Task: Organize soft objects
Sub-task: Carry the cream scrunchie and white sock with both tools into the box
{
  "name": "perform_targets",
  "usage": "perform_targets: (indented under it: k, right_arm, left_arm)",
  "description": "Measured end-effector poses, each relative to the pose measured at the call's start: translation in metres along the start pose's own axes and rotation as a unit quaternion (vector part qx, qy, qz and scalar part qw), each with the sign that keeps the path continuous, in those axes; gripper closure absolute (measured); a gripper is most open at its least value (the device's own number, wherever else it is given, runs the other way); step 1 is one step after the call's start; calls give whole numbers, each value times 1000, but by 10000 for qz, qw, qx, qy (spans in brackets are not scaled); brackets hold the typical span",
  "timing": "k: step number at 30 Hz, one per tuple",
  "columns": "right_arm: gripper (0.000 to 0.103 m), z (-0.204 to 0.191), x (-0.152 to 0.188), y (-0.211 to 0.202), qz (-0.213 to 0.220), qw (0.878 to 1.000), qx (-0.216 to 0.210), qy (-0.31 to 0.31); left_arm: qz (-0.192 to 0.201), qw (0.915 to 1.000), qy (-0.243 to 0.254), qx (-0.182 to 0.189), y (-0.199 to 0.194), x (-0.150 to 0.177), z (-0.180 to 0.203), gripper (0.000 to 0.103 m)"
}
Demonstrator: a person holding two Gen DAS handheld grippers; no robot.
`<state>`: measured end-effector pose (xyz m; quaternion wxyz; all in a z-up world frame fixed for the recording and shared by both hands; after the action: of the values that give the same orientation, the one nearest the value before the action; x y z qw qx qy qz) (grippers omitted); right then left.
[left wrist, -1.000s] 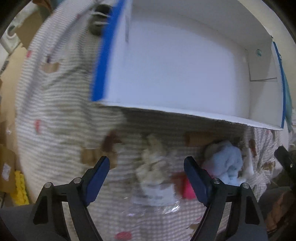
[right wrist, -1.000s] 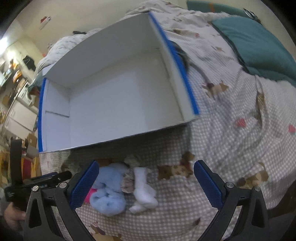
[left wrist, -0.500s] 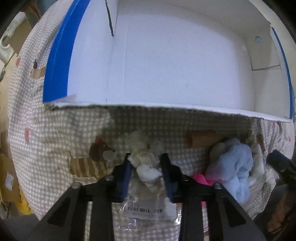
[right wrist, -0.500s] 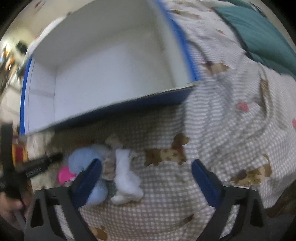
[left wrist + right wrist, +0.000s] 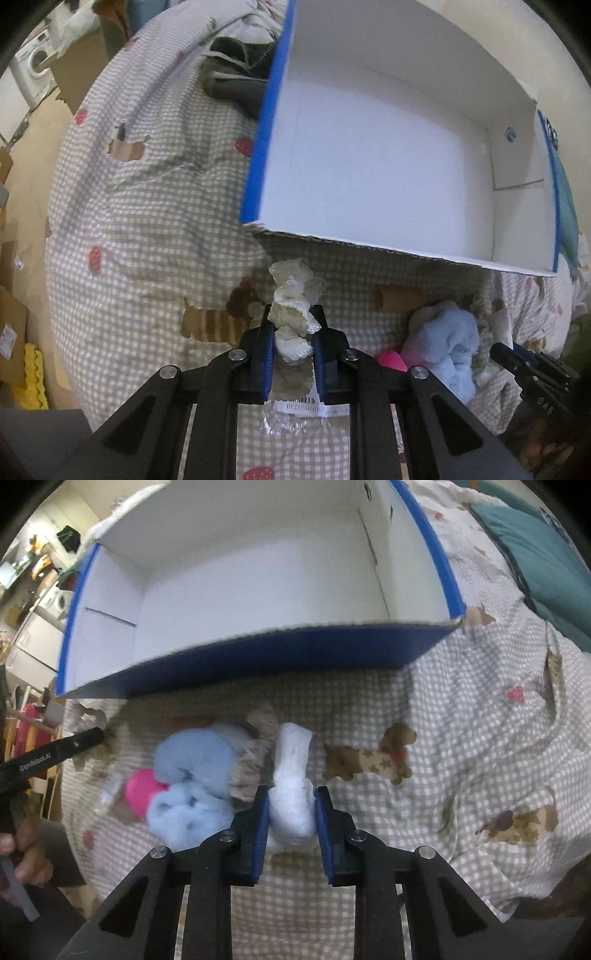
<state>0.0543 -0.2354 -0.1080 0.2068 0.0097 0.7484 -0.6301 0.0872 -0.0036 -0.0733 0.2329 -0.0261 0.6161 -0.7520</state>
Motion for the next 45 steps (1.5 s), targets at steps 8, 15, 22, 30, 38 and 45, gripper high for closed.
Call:
perform_targets:
  k: [8,15,22,30,38,45]
  right_arm:
    - [78,-6,8,-50,479,9988,-24,34]
    - [78,-13,-8,-106,891,9960,62,36]
    - [78,-38,-62,-132,1331,9906,-79,-305]
    - [78,-53,-80,-146,1643,9844,-383,-491]
    - [78,-33,-73,-154,1856,9795,-762,-178]
    - [78,-7,-87,-139,1750,9824,-650,-76]
  left_arm:
    - [350,9990,-22,-294,-48,28,-15,87]
    - [666,9977,28,-77,-76,47,-33,88]
    - [934,9955,114,-102,-85,12,-45,88]
    - [1285,9914,158,-184,-120,-3,-20,88]
    - [1333,9903,107,-378,-143,-5,1,88]
    - [1391,9891,390,-284,-137,-28,34,88]
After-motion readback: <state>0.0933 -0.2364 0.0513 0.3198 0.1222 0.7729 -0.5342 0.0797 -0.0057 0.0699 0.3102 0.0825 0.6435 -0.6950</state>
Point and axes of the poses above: each gripper's, at about its wrist camera, not at the fingertips, and y roughly the way its jaws point, z to its right, x to its underside, the point moved 6 cm from there along y, roughly the way its jaws point, and after that the axes turned 12 degrees about -y, right-handed, at the moved point
